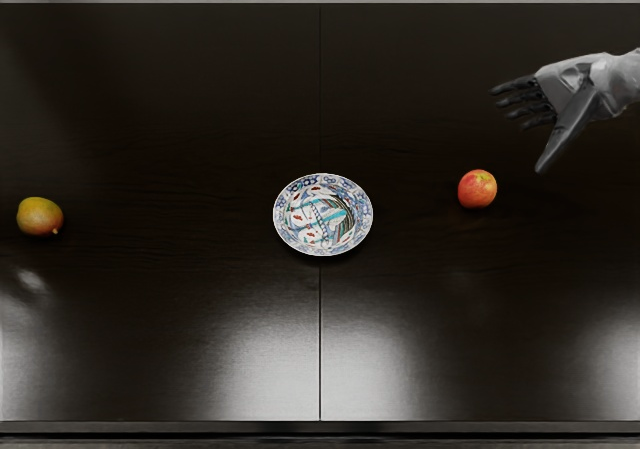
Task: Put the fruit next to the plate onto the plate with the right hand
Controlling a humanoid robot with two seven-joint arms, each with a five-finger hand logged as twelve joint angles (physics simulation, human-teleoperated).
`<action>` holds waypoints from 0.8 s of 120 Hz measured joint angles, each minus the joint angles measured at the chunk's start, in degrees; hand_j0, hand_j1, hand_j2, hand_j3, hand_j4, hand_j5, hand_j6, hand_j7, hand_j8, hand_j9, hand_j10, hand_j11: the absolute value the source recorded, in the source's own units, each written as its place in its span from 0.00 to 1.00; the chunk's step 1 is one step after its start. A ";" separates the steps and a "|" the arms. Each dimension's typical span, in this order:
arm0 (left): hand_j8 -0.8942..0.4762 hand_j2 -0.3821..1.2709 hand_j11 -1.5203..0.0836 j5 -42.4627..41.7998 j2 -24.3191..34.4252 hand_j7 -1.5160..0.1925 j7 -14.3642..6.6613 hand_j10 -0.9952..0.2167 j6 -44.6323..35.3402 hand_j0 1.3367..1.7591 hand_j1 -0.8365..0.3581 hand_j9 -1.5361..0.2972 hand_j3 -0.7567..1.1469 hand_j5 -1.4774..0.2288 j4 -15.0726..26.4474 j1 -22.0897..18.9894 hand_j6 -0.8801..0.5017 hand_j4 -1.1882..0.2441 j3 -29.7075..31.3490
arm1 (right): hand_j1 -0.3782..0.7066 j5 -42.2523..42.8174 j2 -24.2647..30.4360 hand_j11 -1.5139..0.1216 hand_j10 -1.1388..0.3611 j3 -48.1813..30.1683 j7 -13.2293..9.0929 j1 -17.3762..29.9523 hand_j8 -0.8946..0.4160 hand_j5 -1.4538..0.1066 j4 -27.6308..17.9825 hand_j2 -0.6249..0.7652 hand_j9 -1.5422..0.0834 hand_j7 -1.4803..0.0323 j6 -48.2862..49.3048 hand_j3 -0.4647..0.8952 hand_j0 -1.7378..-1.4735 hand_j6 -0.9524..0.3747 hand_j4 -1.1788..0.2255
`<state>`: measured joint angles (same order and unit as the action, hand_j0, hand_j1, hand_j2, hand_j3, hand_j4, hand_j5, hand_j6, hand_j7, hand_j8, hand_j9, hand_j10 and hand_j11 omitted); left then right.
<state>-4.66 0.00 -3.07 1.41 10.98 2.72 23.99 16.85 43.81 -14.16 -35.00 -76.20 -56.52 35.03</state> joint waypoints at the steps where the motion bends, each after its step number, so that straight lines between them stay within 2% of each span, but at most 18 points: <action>1: 0.48 0.26 0.76 -0.01 0.00 0.71 0.00 0.63 0.00 0.76 0.76 0.67 0.40 0.69 0.00 0.00 0.47 0.67 0.00 | 0.06 0.38 -0.39 0.90 0.74 0.94 0.00 -0.59 0.66 0.91 -0.04 0.45 0.92 0.95 0.00 0.34 0.30 0.69 0.82; 11: 0.48 0.26 0.76 -0.03 0.00 0.71 0.00 0.63 0.00 0.76 0.76 0.67 0.40 0.69 0.00 0.01 0.47 0.67 0.00 | 0.06 2.82 -4.06 0.90 0.74 10.91 0.00 -6.37 0.66 0.91 -0.34 0.45 0.92 0.95 -0.01 0.34 0.30 0.69 0.82; 22: 0.48 0.26 0.76 -0.02 0.00 0.71 0.00 0.63 0.00 0.76 0.76 0.67 0.40 0.69 0.00 0.01 0.47 0.67 0.01 | 0.06 4.05 -7.22 0.90 0.74 18.31 0.00 -9.97 0.66 0.91 -1.25 0.44 0.92 0.95 -0.79 0.34 0.30 0.69 0.82; 54: 0.48 0.26 0.76 -0.02 0.00 0.71 -0.01 0.63 0.00 0.76 0.76 0.67 0.40 0.69 0.03 0.27 0.47 0.67 0.28 | 0.06 4.75 -9.42 0.90 0.74 34.47 0.00 -18.29 0.66 0.91 -5.69 0.44 0.92 0.95 -11.50 0.34 0.30 0.69 0.82; 75: 0.48 0.26 0.76 -0.02 0.00 0.71 0.00 0.63 0.00 0.76 0.76 0.67 0.40 0.69 -0.05 0.36 0.47 0.67 0.36 | 0.06 6.32 -10.41 0.90 0.74 37.80 0.00 -18.81 0.66 0.91 -6.88 0.45 0.92 0.95 -18.76 0.34 0.30 0.69 0.82; 84: 0.48 0.26 0.76 -0.01 0.00 0.71 0.00 0.63 0.00 0.76 0.76 0.67 0.40 0.69 -0.07 0.28 0.47 0.67 0.36 | 0.06 7.94 -10.93 0.90 0.74 38.29 0.00 -18.21 0.66 0.91 -8.84 0.45 0.92 0.95 -23.40 0.34 0.30 0.69 0.82; 96: 0.48 0.26 0.76 -0.01 0.00 0.71 -0.01 0.63 0.00 0.76 0.76 0.67 0.40 0.69 -0.08 0.27 0.47 0.67 0.32 | 0.06 11.64 -11.01 0.90 0.74 38.57 0.00 -14.97 0.66 0.91 -13.54 0.45 0.92 0.95 -36.91 0.34 0.30 0.69 0.82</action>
<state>-4.67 0.00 -3.07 1.41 10.91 2.99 24.31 28.49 32.80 24.41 -35.00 -91.17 -70.07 -1.87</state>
